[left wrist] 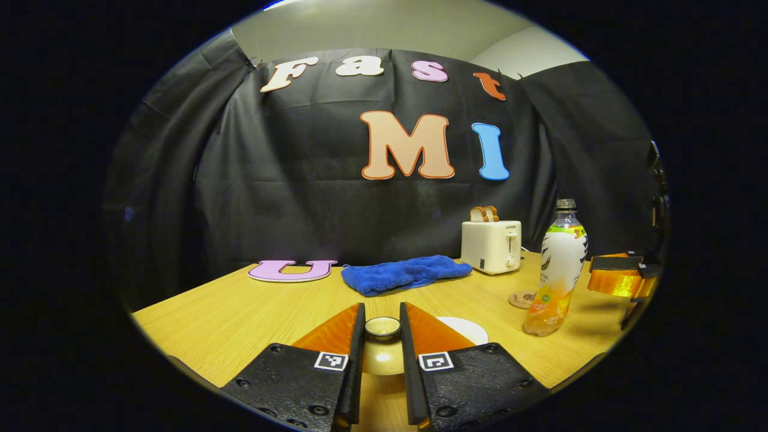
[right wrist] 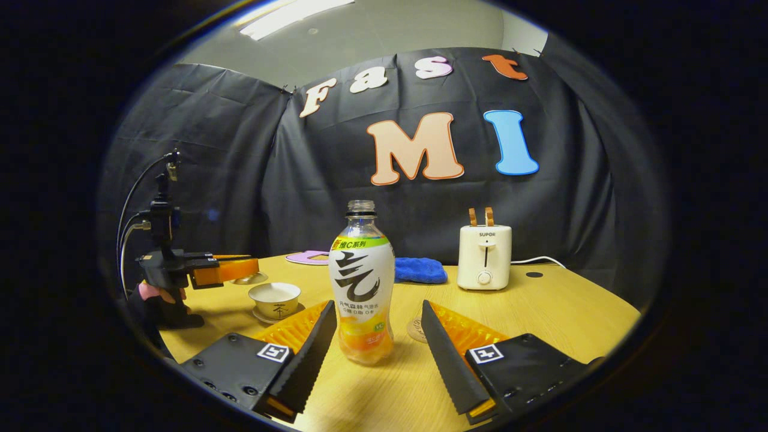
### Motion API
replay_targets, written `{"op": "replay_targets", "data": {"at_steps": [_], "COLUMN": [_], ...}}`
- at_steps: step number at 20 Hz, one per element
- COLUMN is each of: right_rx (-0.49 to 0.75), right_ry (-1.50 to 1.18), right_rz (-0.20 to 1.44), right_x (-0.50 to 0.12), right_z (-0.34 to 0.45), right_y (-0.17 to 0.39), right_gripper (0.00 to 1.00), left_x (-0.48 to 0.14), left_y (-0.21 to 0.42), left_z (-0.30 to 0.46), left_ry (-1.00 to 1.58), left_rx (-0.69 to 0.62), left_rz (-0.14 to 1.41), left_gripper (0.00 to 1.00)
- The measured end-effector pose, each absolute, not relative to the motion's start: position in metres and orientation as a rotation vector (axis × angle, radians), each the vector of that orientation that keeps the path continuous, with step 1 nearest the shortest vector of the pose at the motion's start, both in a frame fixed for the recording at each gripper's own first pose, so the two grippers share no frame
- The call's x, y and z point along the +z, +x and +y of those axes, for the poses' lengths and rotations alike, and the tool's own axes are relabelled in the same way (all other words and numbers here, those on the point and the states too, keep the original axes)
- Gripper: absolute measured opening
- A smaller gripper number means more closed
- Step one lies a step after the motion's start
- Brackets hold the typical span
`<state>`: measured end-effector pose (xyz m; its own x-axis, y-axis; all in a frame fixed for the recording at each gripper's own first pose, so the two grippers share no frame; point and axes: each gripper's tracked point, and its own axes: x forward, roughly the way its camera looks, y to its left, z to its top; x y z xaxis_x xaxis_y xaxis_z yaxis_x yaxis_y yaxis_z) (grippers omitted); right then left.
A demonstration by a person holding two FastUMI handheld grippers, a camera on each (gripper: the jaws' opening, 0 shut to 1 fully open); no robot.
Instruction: Open the teacup lid with one hand, grasp the water bottle and pour water into the teacup with the other hand; after pouring, place the water bottle on the coaster and then close the teacup lid.
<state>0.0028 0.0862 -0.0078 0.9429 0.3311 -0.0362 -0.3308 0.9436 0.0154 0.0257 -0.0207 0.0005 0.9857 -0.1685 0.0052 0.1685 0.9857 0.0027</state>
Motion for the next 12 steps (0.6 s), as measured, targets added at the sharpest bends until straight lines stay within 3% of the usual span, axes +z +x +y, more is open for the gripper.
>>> {"op": "replay_targets", "data": {"at_steps": [8, 10, 12], "right_rx": [0.354, 0.345, 0.325], "right_ry": [-0.012, -0.017, -0.022], "right_rz": [0.132, 0.161, 0.178], "right_x": [-0.025, -0.03, -0.033], "right_z": [0.115, 0.12, 0.122], "right_y": [0.027, 0.034, 0.042], "right_gripper": [0.92, 0.87, 0.92], "left_x": [0.0, -0.001, -0.001], "left_y": [0.031, 0.033, 0.033], "left_z": [0.009, 0.014, 0.019], "left_ry": [0.002, 0.002, 0.002], "left_rx": [-0.12, -0.112, -0.104], "left_rz": [-0.004, -0.004, -0.004], "left_gripper": [0.28, 0.28, 0.28]}}
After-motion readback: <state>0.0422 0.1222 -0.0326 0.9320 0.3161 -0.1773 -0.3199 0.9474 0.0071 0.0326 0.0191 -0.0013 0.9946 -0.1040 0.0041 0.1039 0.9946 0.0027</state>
